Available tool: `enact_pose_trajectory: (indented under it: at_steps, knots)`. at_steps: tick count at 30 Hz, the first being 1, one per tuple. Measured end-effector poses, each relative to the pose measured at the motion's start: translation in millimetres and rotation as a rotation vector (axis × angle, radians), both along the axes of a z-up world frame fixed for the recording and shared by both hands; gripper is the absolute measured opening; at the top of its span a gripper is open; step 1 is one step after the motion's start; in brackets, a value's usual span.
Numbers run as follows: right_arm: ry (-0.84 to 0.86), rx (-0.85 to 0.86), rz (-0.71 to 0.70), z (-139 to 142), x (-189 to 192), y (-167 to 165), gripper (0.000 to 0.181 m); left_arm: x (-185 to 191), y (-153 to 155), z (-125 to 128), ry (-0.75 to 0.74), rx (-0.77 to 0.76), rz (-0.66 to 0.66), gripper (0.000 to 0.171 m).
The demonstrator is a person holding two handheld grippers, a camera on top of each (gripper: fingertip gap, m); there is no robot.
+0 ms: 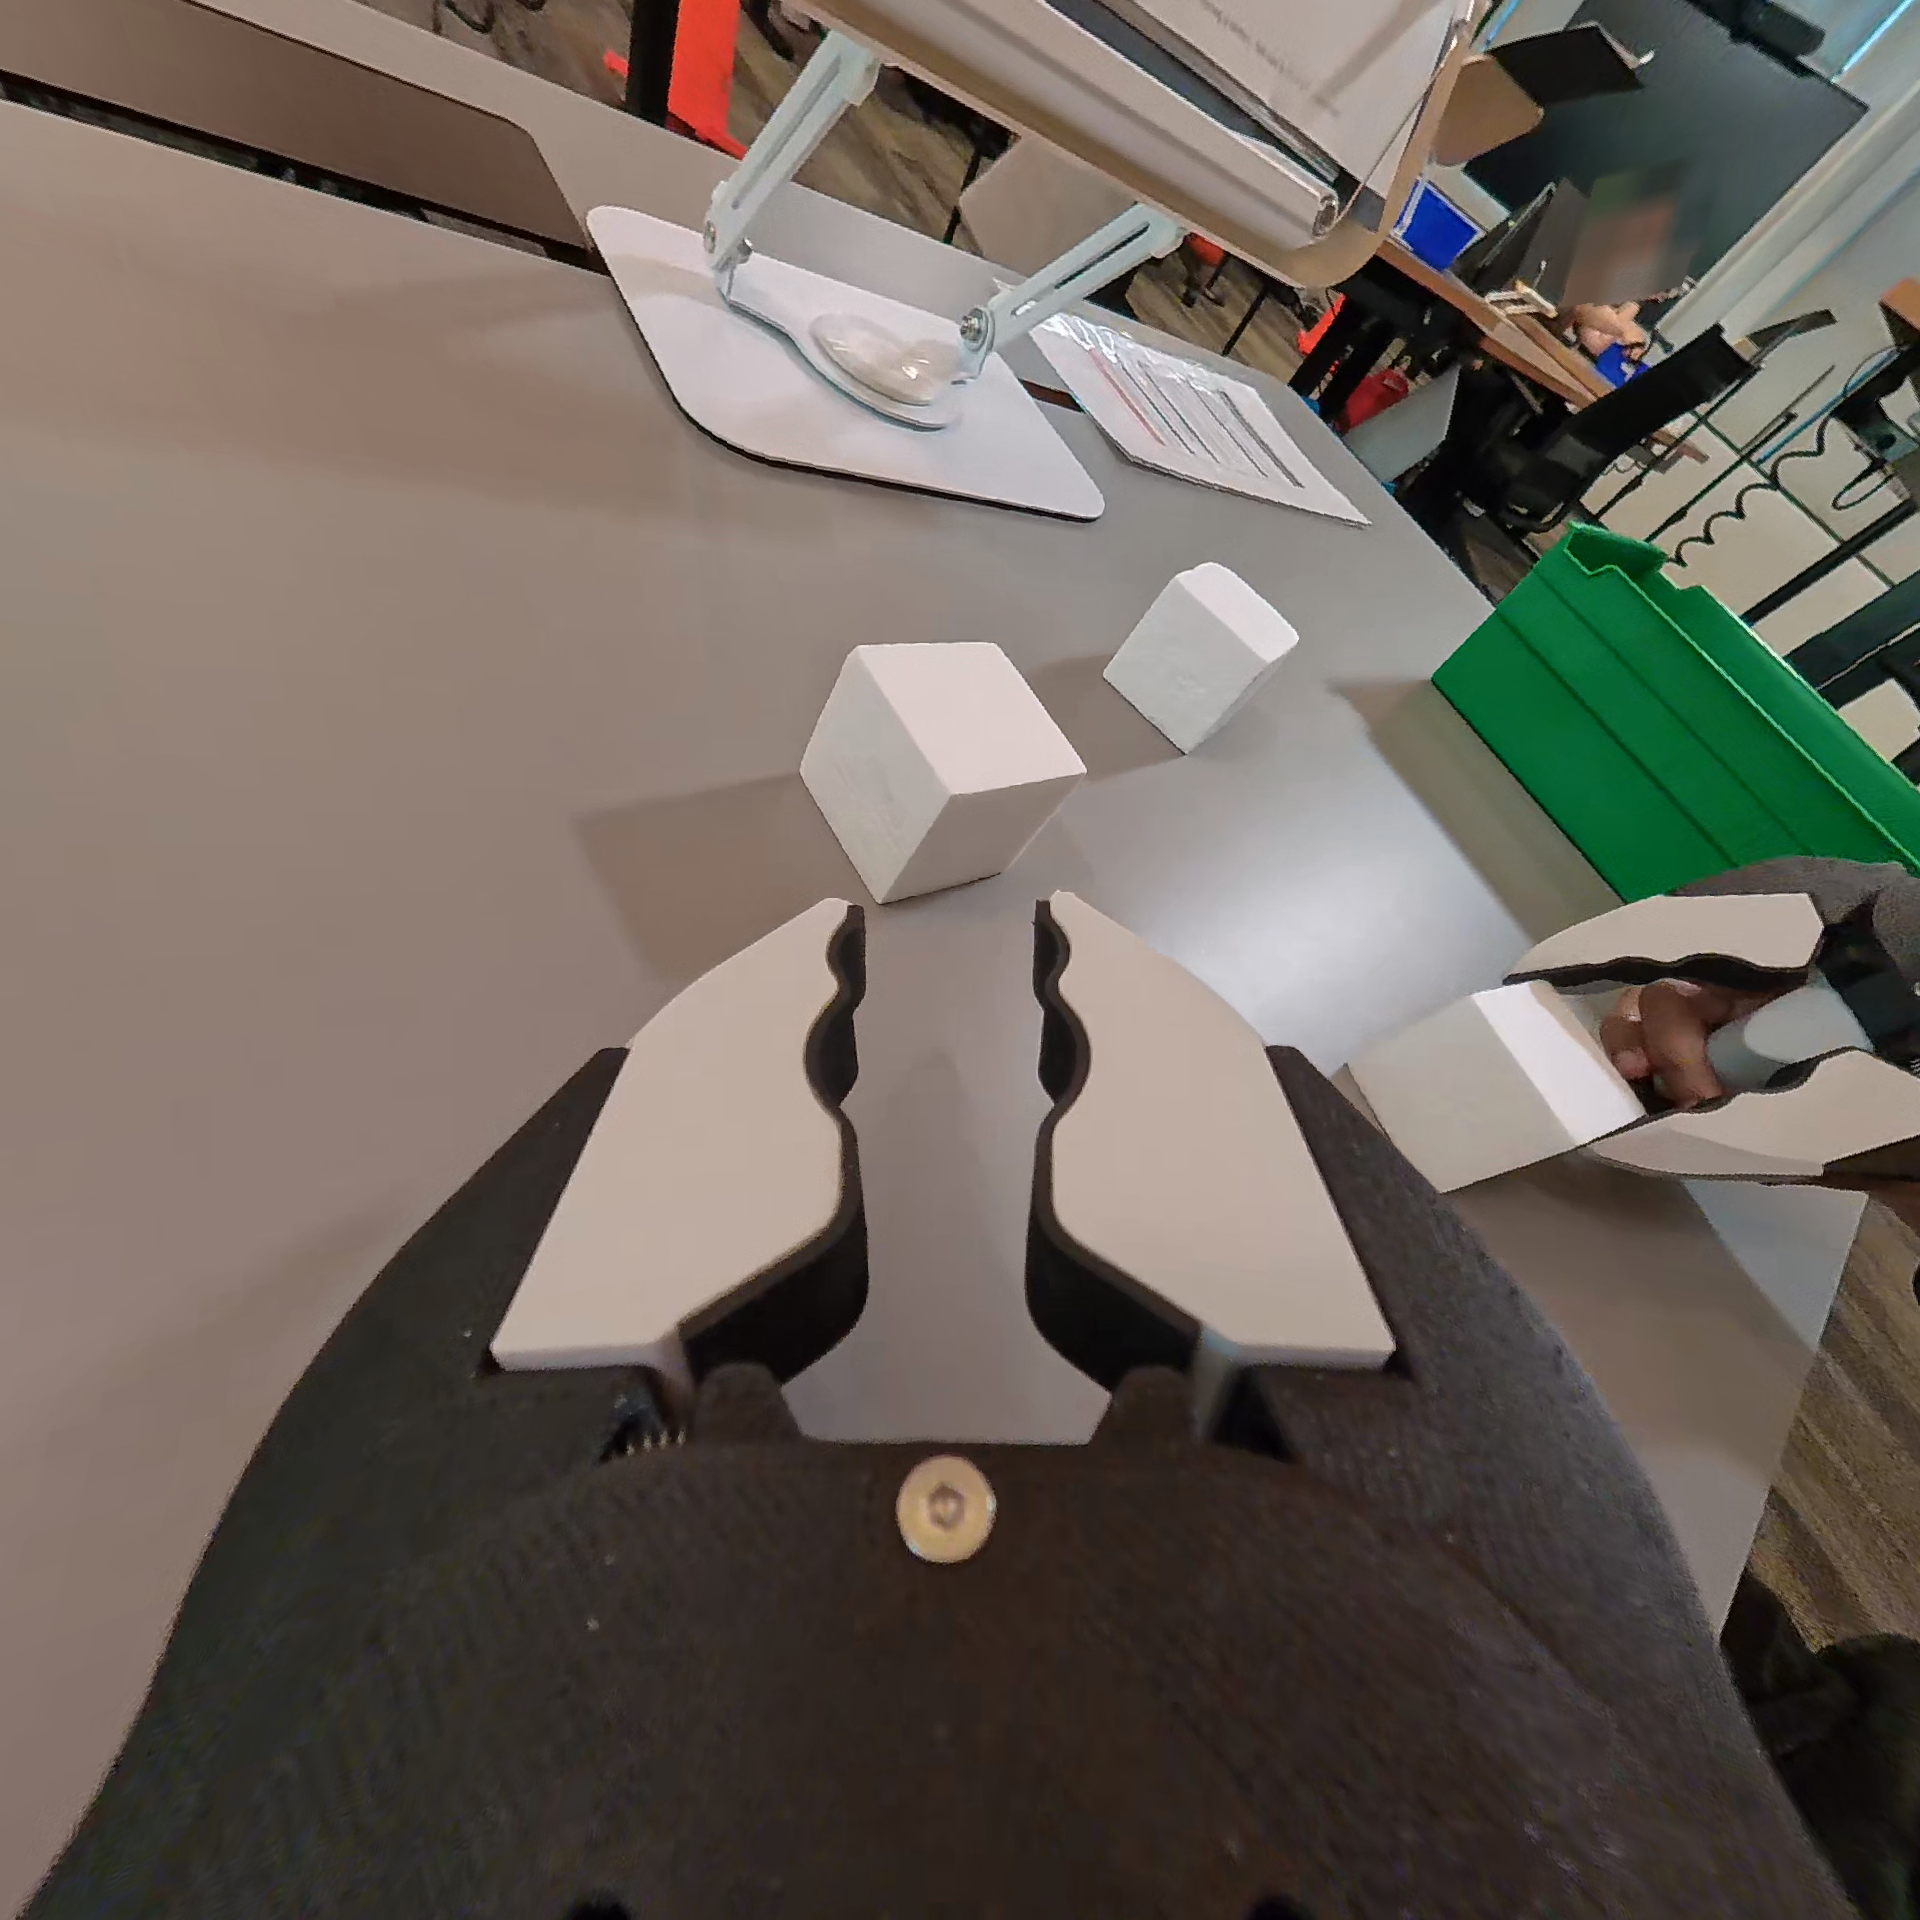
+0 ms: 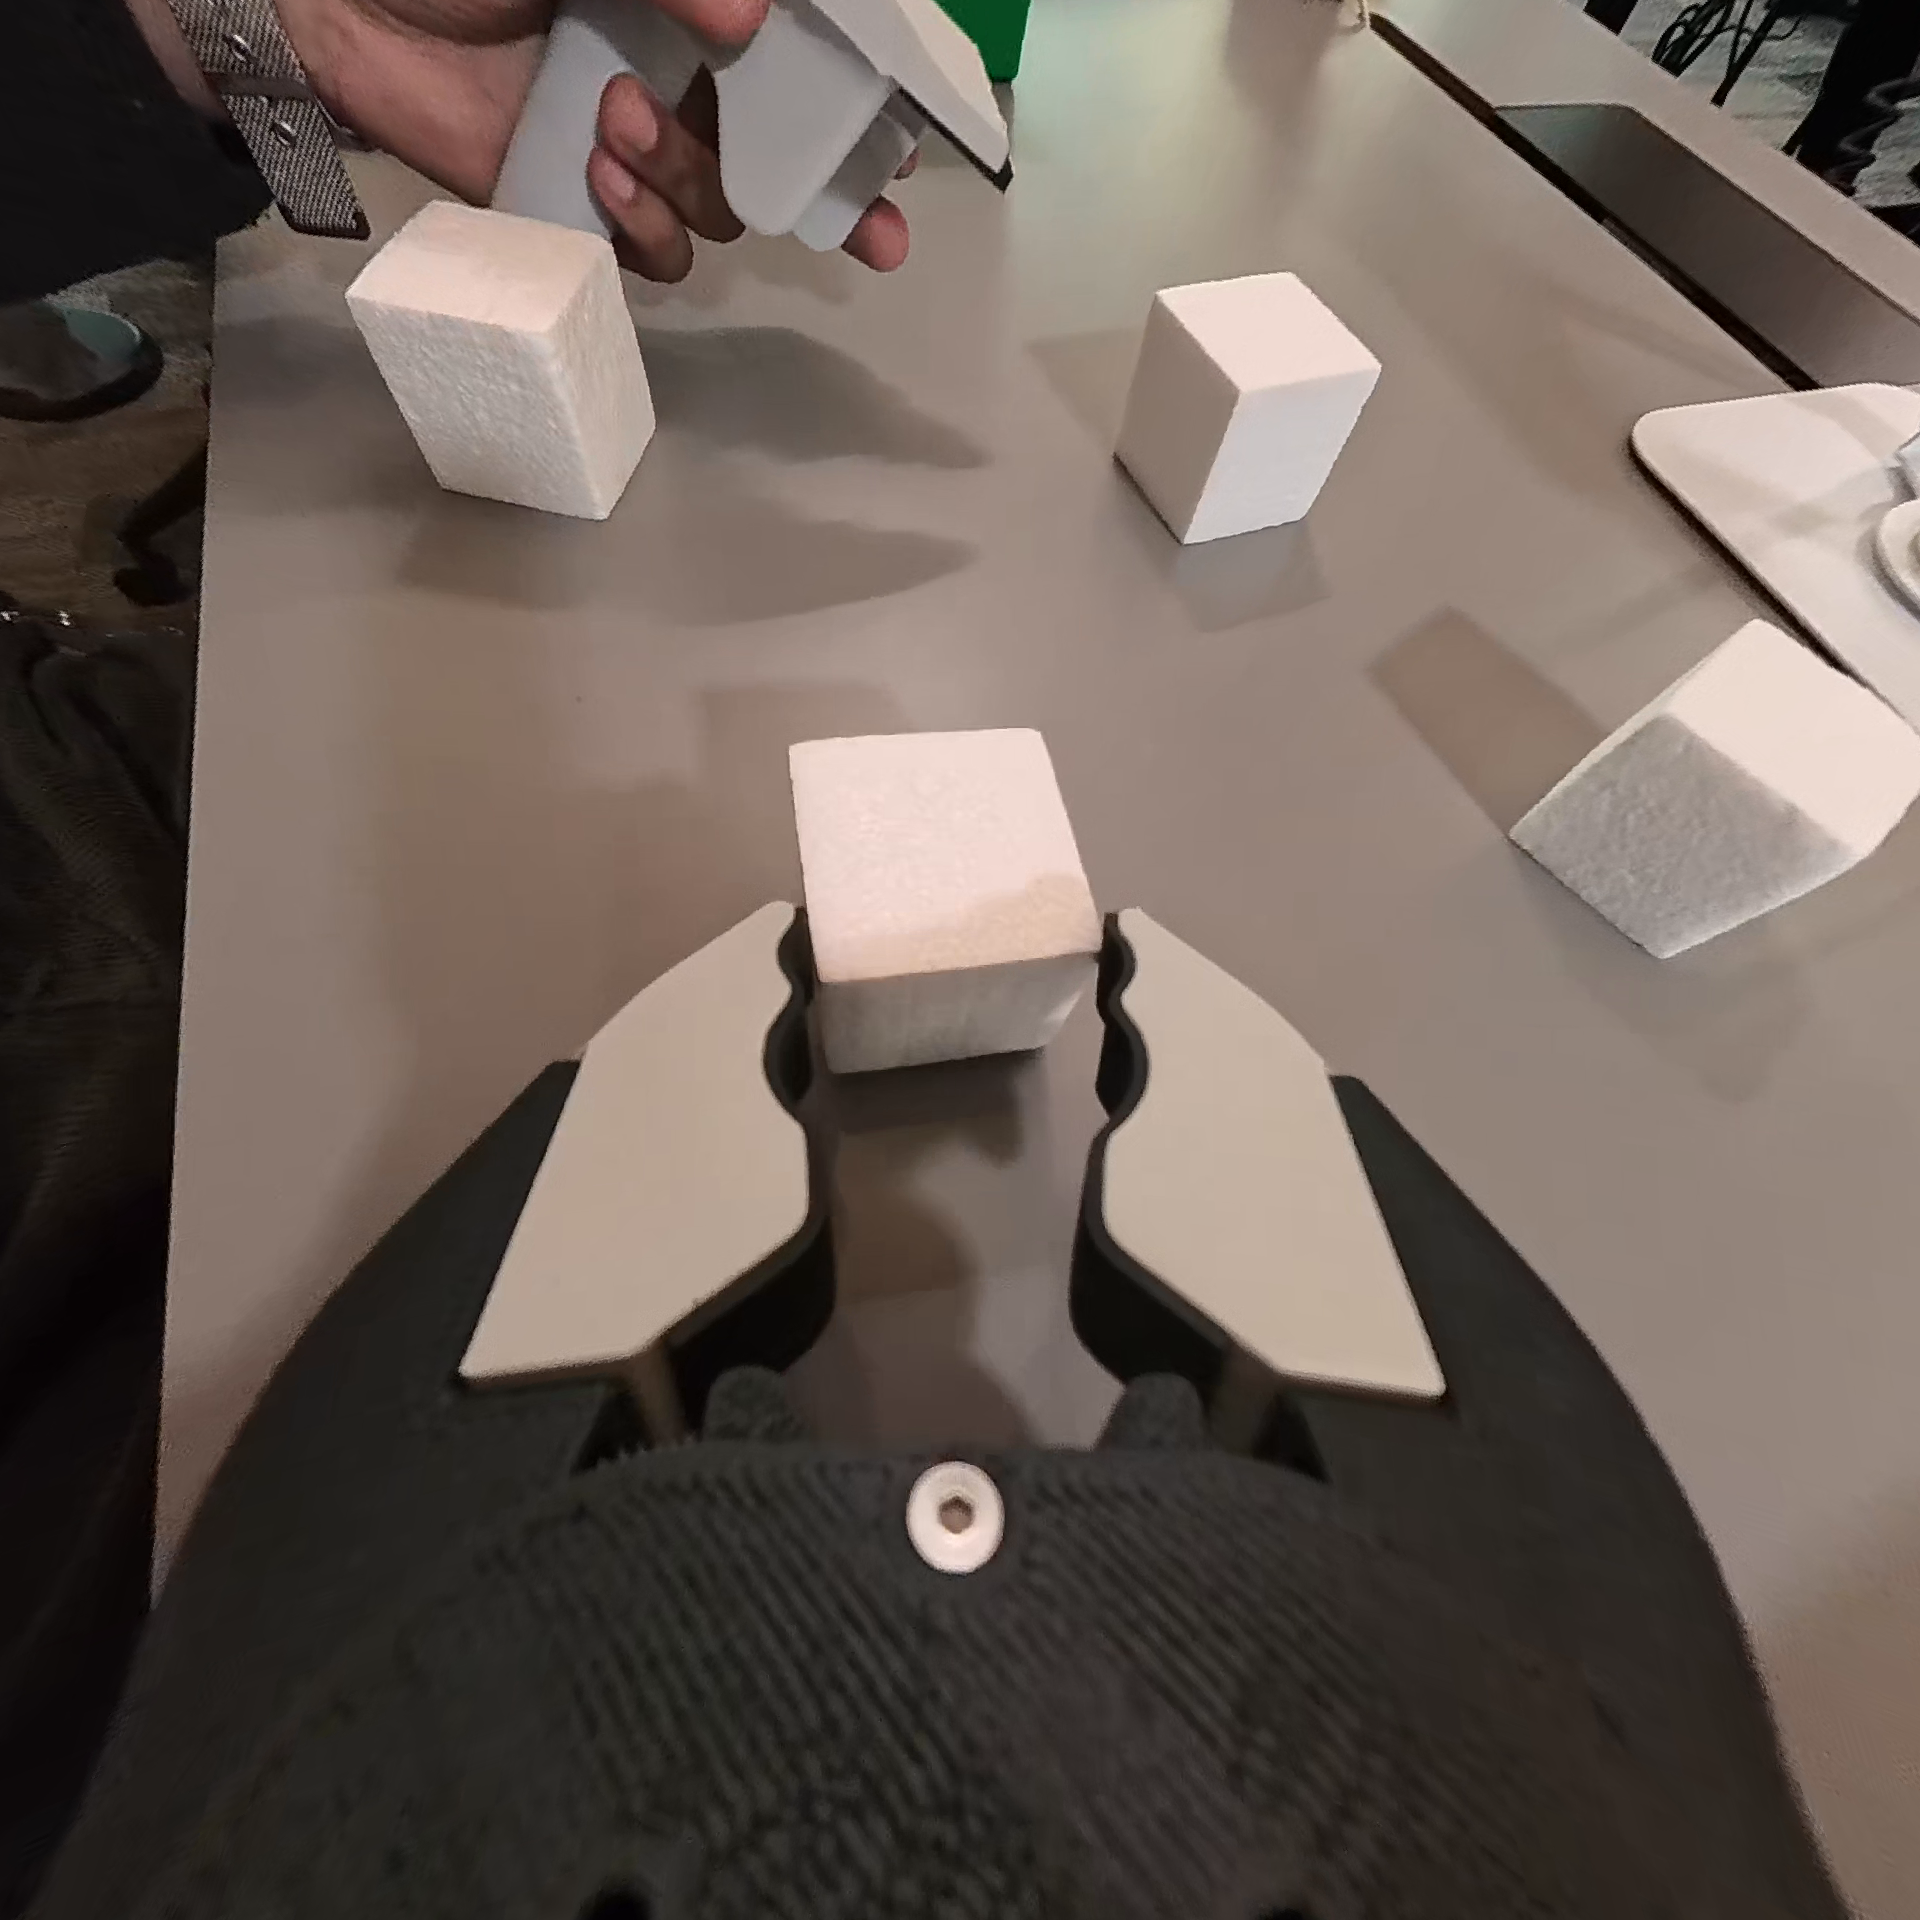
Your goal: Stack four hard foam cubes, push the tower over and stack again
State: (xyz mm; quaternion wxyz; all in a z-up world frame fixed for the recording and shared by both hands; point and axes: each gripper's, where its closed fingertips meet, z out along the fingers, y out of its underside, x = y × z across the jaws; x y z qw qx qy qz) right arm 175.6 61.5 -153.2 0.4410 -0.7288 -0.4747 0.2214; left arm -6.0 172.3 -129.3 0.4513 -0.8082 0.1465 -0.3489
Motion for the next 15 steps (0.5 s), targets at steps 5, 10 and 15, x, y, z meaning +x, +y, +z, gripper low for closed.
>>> enact_pose_trajectory:
  at_steps: [5,10,15]
  knots:
    - [0.011,0.003,0.011,2,-3,2,0.053,-5,-1,-1,0.008,0.001,0.011,0.032]
    - [0.012,0.002,0.043,2,-12,5,0.053,-15,-4,-1,0.010,0.004,0.031,0.032]
    - [0.002,0.005,0.072,1,-21,10,0.053,-28,-9,-3,0.019,0.003,0.056,0.032]
